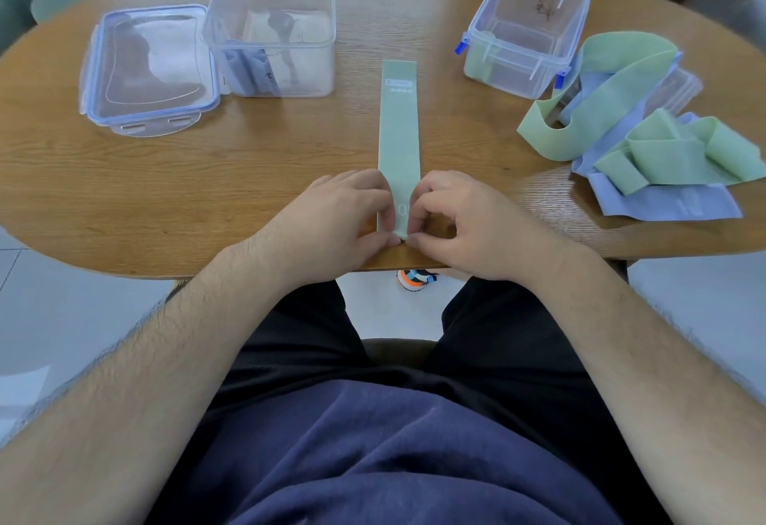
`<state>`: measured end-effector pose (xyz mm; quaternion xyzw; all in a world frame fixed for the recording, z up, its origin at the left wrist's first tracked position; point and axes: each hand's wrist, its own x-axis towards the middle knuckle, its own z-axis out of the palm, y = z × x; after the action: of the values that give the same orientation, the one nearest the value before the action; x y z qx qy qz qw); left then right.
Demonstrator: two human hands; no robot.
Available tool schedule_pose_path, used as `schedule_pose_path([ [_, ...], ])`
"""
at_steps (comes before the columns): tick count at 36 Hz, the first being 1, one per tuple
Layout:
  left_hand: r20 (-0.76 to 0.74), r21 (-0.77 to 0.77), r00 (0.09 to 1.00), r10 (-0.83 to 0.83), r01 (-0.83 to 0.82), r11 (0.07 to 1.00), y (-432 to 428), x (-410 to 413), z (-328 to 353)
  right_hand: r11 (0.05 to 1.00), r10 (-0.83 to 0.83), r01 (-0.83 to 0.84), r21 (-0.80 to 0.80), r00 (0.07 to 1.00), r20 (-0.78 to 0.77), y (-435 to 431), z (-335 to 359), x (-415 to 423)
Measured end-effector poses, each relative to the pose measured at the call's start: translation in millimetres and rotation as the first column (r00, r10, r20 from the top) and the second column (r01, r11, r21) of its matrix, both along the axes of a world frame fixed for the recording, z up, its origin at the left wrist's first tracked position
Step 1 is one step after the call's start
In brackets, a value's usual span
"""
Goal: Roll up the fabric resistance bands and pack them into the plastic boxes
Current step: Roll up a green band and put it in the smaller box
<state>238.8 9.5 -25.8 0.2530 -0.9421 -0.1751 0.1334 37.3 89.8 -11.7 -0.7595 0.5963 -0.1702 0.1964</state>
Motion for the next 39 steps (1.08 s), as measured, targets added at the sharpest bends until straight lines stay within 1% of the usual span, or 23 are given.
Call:
schedule_pose_path([
  [7,-0.006,-0.004,1.000,0.025,-0.025,1.000,0,-3,1,0.999,-0.023,0.023,0.029,1.000,-0.001,-3,0,0],
  [12,-0.023,-0.030,0.999,0.043,-0.044,0.999,1,-4,1,0.999,-0.047,0.047,0.004,0.999,0.023,-4,0,1],
  [15,-0.030,-0.053,0.998,0.051,-0.052,0.997,2,-7,0,0.999,-0.054,0.054,-0.003,0.998,0.011,-3,0,3],
  [20,-0.032,-0.121,0.998,0.049,-0.053,0.991,6,-9,-4,0.996,-0.046,0.039,-0.082,0.996,-0.079,-1,-4,11],
  [25,-0.021,-0.157,0.999,0.024,-0.027,0.987,9,-11,-2,0.996,-0.030,0.016,-0.089,0.988,-0.149,-1,-2,15],
  [28,-0.040,-0.166,0.999,0.033,-0.039,0.985,11,-10,0,0.997,-0.024,0.014,-0.070,0.989,-0.143,0,0,13],
  [31,-0.031,-0.169,0.999,0.033,-0.038,0.985,11,-6,3,1.000,-0.011,0.012,0.004,0.993,-0.117,0,4,9],
  [33,-0.027,-0.141,1.000,0.013,-0.016,0.990,10,-4,5,0.999,-0.011,0.015,0.046,0.996,-0.090,0,5,7],
  [36,-0.033,-0.100,0.999,0.004,-0.008,0.995,8,-4,4,0.999,-0.019,0.021,0.038,0.998,-0.065,-3,3,5],
  [39,-0.048,-0.113,0.999,-0.017,0.011,0.993,6,-5,1,1.000,-0.028,0.028,0.012,0.998,-0.062,-4,1,4],
])
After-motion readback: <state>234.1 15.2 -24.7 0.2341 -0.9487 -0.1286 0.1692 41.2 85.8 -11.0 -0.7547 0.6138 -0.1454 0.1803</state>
